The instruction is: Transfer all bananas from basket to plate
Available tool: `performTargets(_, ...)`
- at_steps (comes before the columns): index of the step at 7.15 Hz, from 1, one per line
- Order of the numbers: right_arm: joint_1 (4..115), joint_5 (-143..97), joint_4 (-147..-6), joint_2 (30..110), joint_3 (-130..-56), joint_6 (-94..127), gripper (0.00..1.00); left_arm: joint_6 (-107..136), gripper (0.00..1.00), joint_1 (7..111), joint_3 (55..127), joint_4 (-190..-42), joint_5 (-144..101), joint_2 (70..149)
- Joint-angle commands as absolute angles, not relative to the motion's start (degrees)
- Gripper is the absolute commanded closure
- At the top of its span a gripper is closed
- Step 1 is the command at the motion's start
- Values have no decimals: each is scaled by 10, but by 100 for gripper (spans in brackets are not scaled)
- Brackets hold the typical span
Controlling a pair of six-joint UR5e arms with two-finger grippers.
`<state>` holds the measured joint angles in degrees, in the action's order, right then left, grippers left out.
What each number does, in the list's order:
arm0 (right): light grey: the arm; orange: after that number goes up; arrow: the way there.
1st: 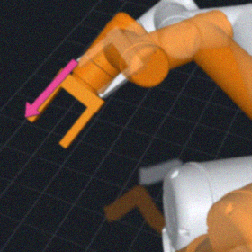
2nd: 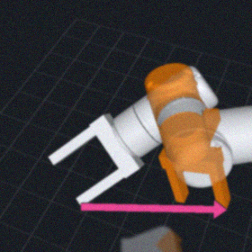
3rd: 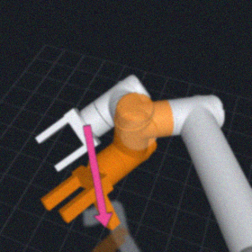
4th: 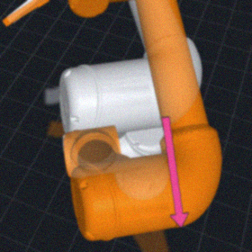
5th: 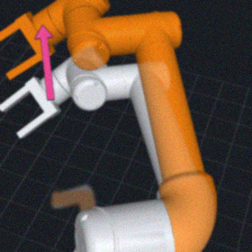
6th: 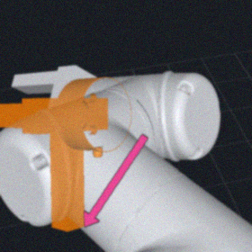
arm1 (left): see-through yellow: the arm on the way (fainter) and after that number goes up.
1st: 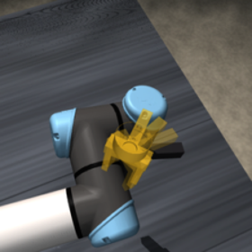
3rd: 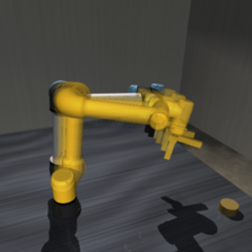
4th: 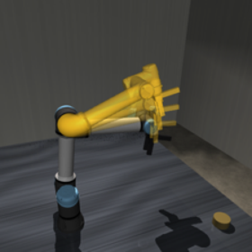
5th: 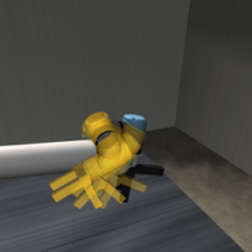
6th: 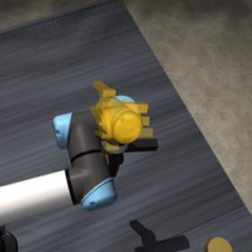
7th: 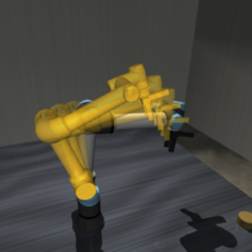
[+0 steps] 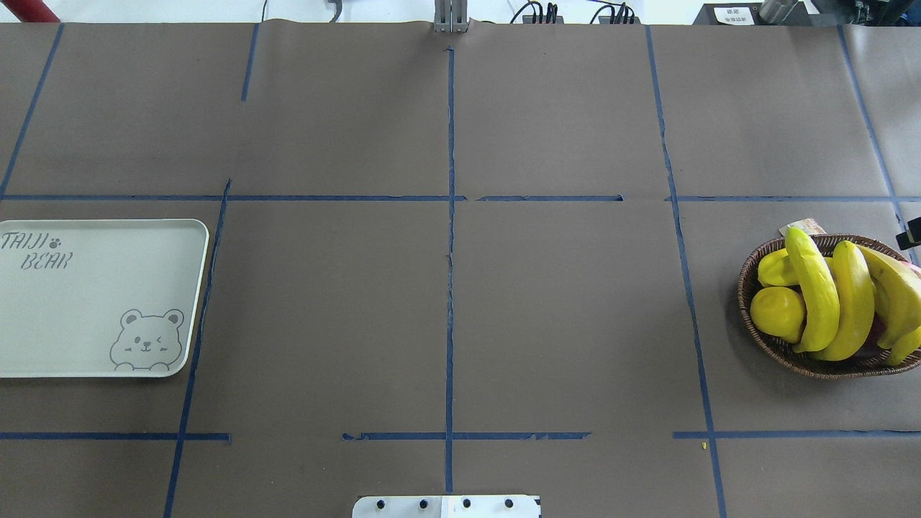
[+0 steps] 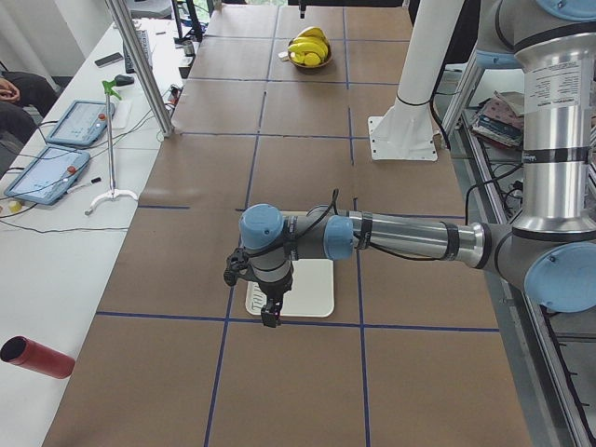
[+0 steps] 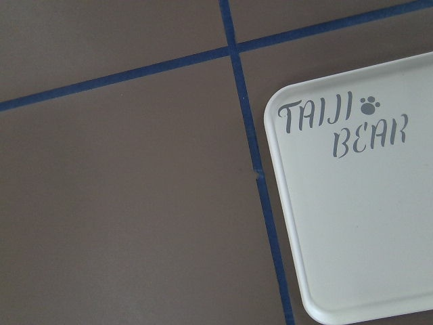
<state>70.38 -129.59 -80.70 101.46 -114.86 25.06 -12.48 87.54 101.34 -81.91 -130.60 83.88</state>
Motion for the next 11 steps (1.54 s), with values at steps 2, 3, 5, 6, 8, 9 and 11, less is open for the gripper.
performTargets(2, 640, -1262, -714, 1081, -1149, 322, 1, -125, 0, 875, 1013, -819, -1306, 838)
performTargets(3, 633, -1247, -715, 1085, -1137, 322, 1, -125, 0, 875, 1013, -819, -1306, 838)
performTargets(5, 615, -1245, -714, 1085, -1115, 321, 5, -125, 0, 875, 1013, -818, -1306, 838)
performTargets(6, 609, -1245, -715, 1083, -1114, 323, 11, -124, 0, 875, 1013, -818, -1306, 838)
performTargets(8, 607, -1250, -714, 1079, -1114, 319, 77, -124, 0, 875, 1013, -817, -1306, 838)
performTargets(9, 608, -1251, -712, 1077, -1115, 318, 87, -123, 0, 875, 1013, -817, -1305, 838)
performTargets(11, 614, -1252, -713, 1081, -1139, 316, 100, -123, 0, 876, 1015, -817, -1305, 838)
